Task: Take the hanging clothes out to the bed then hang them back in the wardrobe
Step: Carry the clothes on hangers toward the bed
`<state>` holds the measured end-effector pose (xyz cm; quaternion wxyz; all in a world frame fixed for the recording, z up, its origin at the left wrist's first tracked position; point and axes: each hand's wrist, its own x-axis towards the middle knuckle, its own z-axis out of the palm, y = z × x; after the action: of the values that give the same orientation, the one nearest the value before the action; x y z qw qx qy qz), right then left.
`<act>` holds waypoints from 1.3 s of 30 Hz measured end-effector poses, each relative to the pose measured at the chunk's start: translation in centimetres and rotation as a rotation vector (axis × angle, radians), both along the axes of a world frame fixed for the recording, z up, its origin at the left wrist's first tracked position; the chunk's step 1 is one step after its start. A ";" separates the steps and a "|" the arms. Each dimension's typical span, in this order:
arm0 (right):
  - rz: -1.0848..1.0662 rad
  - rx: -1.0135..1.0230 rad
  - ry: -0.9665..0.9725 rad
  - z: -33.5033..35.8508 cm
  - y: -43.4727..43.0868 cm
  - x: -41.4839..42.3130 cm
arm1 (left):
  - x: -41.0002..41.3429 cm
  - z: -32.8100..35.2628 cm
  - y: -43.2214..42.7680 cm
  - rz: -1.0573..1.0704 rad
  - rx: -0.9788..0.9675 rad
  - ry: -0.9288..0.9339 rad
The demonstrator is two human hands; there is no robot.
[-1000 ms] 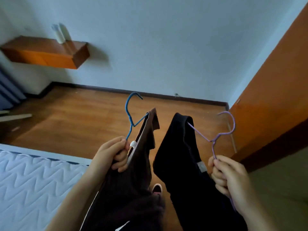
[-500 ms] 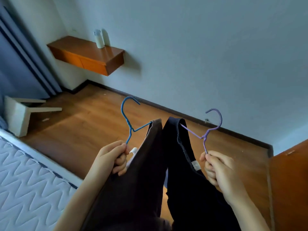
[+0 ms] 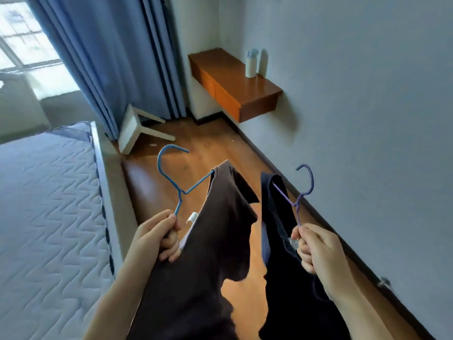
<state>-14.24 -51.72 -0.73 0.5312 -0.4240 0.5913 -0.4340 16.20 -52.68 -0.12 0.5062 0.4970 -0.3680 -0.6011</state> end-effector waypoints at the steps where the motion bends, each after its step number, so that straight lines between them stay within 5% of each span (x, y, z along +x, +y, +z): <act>1: 0.057 -0.002 0.010 0.3 -2.5 -0.3 | -0.1 0.6 -0.8 0.059 -0.006 -0.020; 12: 0.408 0.004 0.082 -3.9 -28.9 6.1 | 4.0 -3.9 -12.1 0.552 0.061 -0.118; 28: 0.743 -0.060 0.039 -3.2 -66.6 30.4 | 21.3 -3.8 -41.0 0.938 0.166 -0.177; 39: 1.117 -0.142 0.023 -4.0 -90.7 52.0 | 36.6 -0.4 -60.0 1.193 0.284 -0.538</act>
<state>37.78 -142.41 -4.74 0.6439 -0.7120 0.2524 -0.1209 52.81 -112.72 -0.51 0.5720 0.8098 -0.0607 -0.1159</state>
